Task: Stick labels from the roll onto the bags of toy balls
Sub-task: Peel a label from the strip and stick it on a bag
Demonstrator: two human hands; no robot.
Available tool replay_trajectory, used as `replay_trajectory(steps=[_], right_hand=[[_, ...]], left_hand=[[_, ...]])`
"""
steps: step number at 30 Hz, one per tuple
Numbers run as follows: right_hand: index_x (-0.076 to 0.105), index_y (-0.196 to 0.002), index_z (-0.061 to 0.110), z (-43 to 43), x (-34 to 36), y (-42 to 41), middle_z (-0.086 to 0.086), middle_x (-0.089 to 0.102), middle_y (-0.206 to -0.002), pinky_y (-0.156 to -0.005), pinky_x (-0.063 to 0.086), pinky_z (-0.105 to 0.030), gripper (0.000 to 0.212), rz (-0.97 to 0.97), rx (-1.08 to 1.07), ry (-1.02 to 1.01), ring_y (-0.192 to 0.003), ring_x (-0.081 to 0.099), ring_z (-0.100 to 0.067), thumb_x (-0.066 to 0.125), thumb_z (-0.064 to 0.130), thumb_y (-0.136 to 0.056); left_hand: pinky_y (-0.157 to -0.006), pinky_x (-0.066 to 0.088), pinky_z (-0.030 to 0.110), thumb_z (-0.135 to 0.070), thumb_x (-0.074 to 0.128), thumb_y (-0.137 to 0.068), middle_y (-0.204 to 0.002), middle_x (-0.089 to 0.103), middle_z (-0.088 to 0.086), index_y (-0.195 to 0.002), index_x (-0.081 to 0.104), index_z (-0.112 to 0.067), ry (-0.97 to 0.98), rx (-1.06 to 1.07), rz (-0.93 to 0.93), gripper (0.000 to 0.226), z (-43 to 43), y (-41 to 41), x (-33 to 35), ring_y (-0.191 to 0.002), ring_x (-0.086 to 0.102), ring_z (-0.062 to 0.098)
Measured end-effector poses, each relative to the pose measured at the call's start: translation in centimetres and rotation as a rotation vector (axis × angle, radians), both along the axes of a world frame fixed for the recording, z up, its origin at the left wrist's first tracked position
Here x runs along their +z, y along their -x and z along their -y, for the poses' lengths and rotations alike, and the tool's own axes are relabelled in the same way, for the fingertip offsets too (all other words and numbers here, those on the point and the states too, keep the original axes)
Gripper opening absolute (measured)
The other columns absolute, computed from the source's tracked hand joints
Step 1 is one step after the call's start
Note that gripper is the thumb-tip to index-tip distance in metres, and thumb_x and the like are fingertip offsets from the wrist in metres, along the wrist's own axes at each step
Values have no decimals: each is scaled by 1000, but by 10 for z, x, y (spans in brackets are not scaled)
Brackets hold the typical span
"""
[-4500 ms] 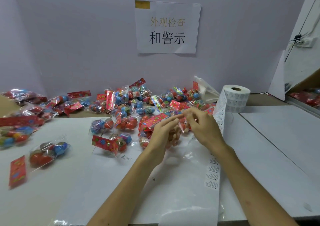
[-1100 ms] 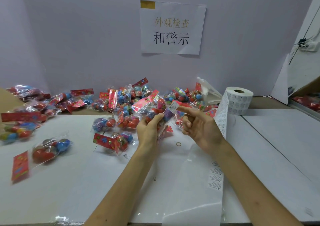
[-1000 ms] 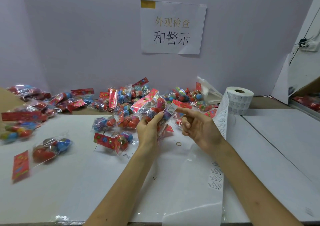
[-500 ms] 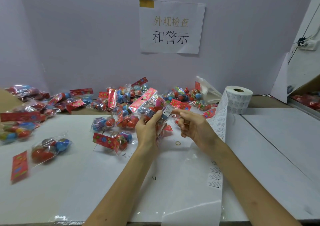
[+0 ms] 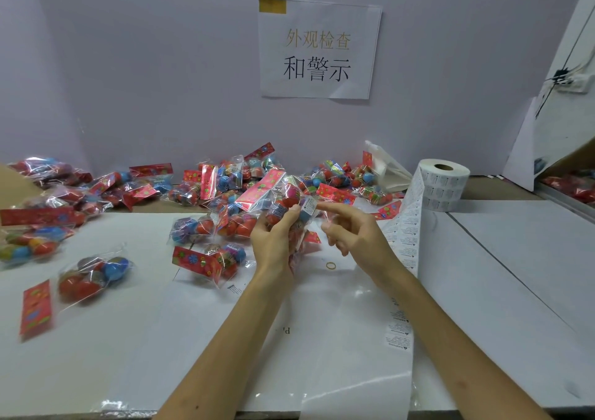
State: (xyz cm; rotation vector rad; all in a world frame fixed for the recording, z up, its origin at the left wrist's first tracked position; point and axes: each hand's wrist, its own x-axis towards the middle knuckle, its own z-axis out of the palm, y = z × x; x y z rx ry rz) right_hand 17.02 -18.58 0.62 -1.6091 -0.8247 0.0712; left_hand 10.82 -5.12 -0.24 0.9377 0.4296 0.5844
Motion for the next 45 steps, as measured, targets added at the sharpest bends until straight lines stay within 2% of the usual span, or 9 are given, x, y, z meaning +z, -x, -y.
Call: replay_trajectory(steps=[6, 10, 12, 16, 21, 30, 36, 41, 45], right_hand=[[51, -145, 40, -1, -14, -3, 17, 56, -70, -57, 44, -17, 57, 358, -175, 249, -55, 50, -5, 65, 17, -94], [33, -155, 36, 0, -17, -8, 8, 62, -80, -66, 48, -27, 66, 327, -266, 421, -67, 57, -5, 60, 24, -97], [47, -148, 32, 1, -14, -10, 9, 61, -77, -69, 50, -28, 51, 202, -262, 299, -72, 58, -8, 59, 22, -100], [63, -129, 26, 2, 0, -9, 7, 65, -80, -57, 47, -22, 28, -29, -183, 34, -64, 60, -6, 60, 27, -101], [64, -123, 25, 3, 2, -3, -6, 69, -97, -59, 50, -27, 28, -98, -130, -22, -70, 66, -14, 66, 33, -97], [72, -107, 18, 4, 2, -6, 6, 71, -77, -61, 51, -32, 14, -141, -124, -98, -60, 64, -16, 66, 27, -98], [72, -97, 16, 5, 4, -4, 4, 72, -75, -62, 50, -31, 20, -210, -105, -110, -59, 65, -16, 57, 29, -103], [70, -106, 20, 5, 3, -3, 1, 71, -79, -56, 51, -26, 16, -129, -140, -91, -58, 67, -18, 71, 29, -94], [70, -106, 16, 5, 3, -3, -1, 73, -80, -60, 54, -30, 14, -139, -145, -111, -58, 68, -21, 70, 24, -95]], left_hand=[[-53, 59, 35, -17, 83, -84, -107, 75, 20, -119, 67, -4, 27, 2, 19, 41, -1, -1, -1, -83, 77, 34], [-50, 57, 32, -15, 81, -85, -101, 76, 21, -102, 66, -7, -1, -7, 8, 25, -1, -1, 0, -70, 75, 28], [-55, 61, 43, -15, 80, -87, -101, 75, 23, -105, 67, -4, -31, -33, 24, 25, 0, -1, 0, -71, 73, 32], [-80, 58, 66, -16, 76, -90, -109, 73, 25, -113, 69, -3, -99, -70, 53, 27, 2, 0, 1, -91, 70, 46], [-83, 61, 57, -20, 78, -89, -108, 75, 18, -116, 70, -7, -217, -130, 32, 30, 6, 1, 0, -101, 72, 41], [-98, 55, 60, -23, 80, -86, -113, 75, 14, -125, 64, -7, -293, -150, 8, 46, 8, 3, 2, -105, 72, 36], [-97, 56, 58, -25, 79, -87, -112, 75, 13, -125, 64, -9, -302, -149, 7, 43, 8, 3, 2, -102, 74, 34], [-89, 61, 53, -26, 81, -86, -101, 78, 7, -114, 68, -15, -347, -155, 30, 33, 8, 3, 0, -98, 75, 32], [-87, 61, 54, -27, 86, -83, -101, 77, 6, -116, 64, -17, -415, -189, 28, 41, 10, 3, -1, -99, 75, 28]])
